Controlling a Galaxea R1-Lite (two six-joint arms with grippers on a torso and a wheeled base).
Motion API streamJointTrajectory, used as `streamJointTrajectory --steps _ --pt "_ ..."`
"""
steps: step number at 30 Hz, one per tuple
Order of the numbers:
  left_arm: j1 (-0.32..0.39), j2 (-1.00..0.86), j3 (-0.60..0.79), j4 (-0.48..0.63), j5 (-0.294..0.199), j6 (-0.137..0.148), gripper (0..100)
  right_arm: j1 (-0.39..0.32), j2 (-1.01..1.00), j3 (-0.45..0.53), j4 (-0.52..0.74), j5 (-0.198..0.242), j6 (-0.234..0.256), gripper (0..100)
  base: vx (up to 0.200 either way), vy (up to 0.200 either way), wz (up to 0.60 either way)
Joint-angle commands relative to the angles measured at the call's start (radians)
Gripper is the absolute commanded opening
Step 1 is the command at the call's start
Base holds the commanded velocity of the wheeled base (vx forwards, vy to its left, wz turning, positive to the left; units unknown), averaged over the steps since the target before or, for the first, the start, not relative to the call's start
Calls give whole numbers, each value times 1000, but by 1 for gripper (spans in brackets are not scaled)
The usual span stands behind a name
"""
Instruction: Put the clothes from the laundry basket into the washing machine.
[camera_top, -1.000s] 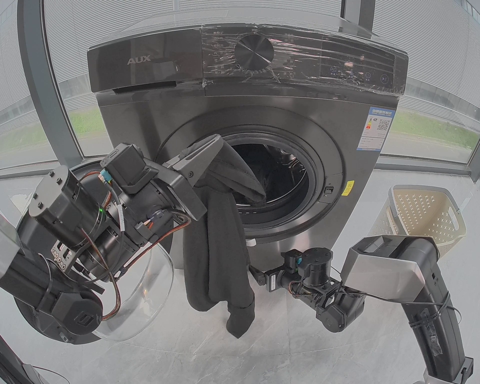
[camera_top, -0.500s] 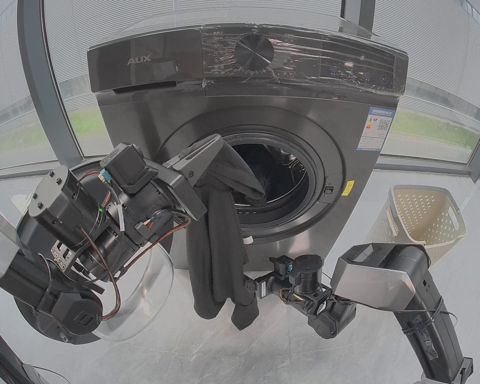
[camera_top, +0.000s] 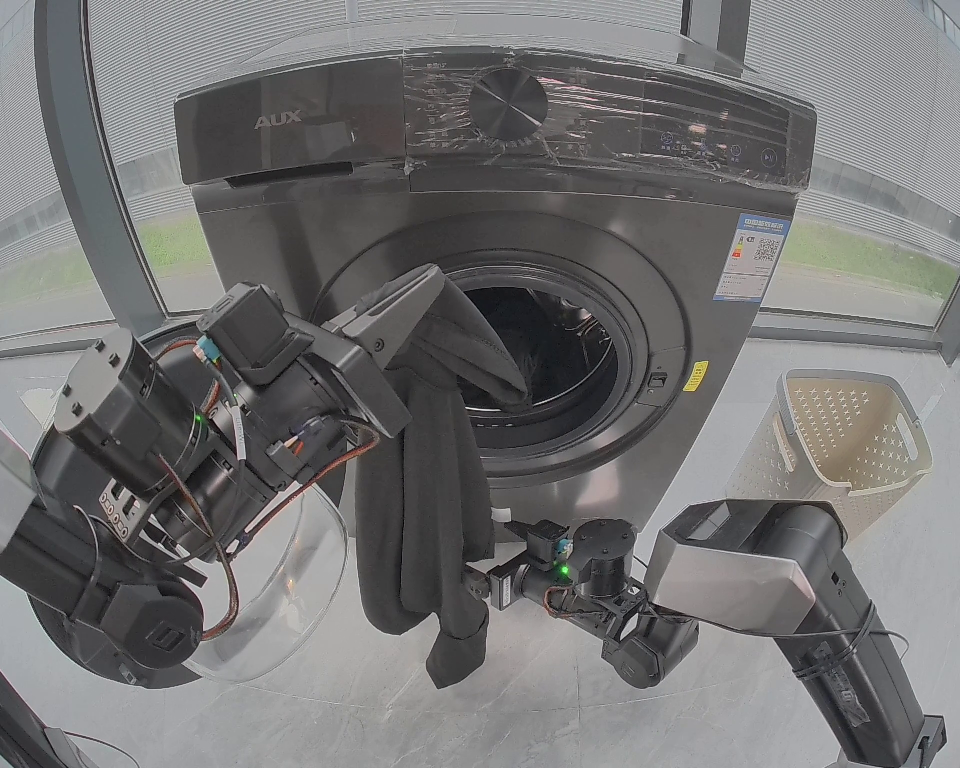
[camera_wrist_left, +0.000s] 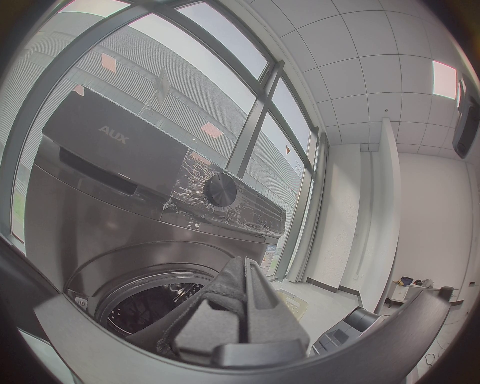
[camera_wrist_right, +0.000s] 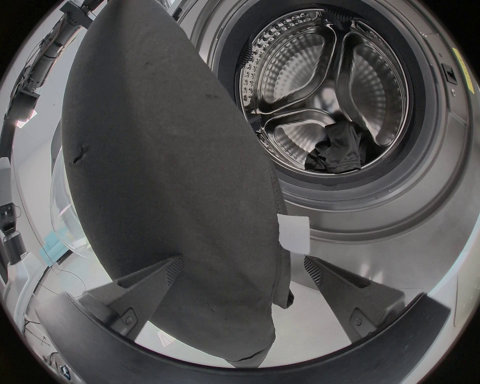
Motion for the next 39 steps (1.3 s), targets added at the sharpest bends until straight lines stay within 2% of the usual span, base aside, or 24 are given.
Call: streamJointTrajectory --steps 1,5,11,16,17,24,27,31,34,39 --pt "-1 -3 0 -4 0 0 0 8 21 -20 -3 2 1 100 0 0 0" --pt "-1 -7 0 -4 0 0 0 8 23 -40 2 11 3 100 0 0 0" --pt "-1 -16 0 -4 -2 -2 0 8 52 -106 5 2 6 100 0 0 0" --pt "-1 -16 2 -4 -2 -2 0 16 58 -112 -4 -6 6 100 0 0 0" --pt "-1 -14 2 -4 -2 -2 0 19 59 -112 -6 -6 6 0 0 0 0" --pt "-1 -11 3 -4 -2 -2 0 16 52 -100 -27 -6 8 0 0 0 0" --pt "0 -11 5 -4 -2 -6 0 9 27 -57 -53 -6 11 0 0 0 0" --pt "2 -11 6 -4 -2 -14 0 -1 -33 23 -73 -7 17 0 0 0 0" --pt "8 -11 6 -4 -2 -14 0 -35 -117 104 -73 -40 15 0 0 0 0" --pt "54 -13 8 -4 -3 -14 0 -92 -232 227 -73 -58 8 0 0 0 0"
